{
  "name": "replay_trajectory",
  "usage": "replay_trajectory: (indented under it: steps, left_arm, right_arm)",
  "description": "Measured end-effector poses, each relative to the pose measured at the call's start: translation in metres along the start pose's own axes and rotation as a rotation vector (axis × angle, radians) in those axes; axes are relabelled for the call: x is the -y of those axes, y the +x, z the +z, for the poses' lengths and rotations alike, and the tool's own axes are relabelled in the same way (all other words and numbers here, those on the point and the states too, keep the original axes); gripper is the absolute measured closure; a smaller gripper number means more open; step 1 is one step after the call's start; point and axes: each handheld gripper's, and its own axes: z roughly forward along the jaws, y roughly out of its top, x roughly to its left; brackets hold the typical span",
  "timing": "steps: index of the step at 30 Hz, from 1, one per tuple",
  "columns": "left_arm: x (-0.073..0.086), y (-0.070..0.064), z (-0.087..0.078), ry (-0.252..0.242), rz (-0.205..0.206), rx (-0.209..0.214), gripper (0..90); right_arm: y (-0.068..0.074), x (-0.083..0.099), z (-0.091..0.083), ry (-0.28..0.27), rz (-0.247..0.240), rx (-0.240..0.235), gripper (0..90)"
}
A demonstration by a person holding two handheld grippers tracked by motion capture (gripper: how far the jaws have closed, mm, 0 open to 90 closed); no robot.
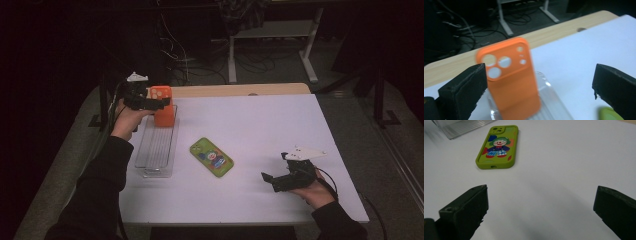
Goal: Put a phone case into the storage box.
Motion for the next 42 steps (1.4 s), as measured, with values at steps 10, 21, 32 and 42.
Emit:
replay_trajectory:
  steps: [10, 21, 32, 42]
  left_arm:
    - [0.006, -0.04, -0.012, -0.017, 0.037, 0.153, 0.0]
    - [0.022, -0.082, -0.018, -0.004, 0.106, 0.28, 0.0]
    - [0.037, -0.116, -0.021, 0.004, 0.143, 0.358, 0.0]
    - [0.059, -0.139, -0.021, 0.04, 0.191, 0.389, 0.0]
  right_arm:
    - [0.001, 0.0, 0.0, 0.004, 0.001, -0.002, 0.0]
    - [0.001, 0.0, 0.001, 0.007, 0.004, -0.003, 0.0]
    - [0.001, -0.001, 0.001, 0.003, -0.004, -0.005, 0.0]
    - [0.0, -0.003, 0.003, 0.006, 0.0, -0.012, 0.0]
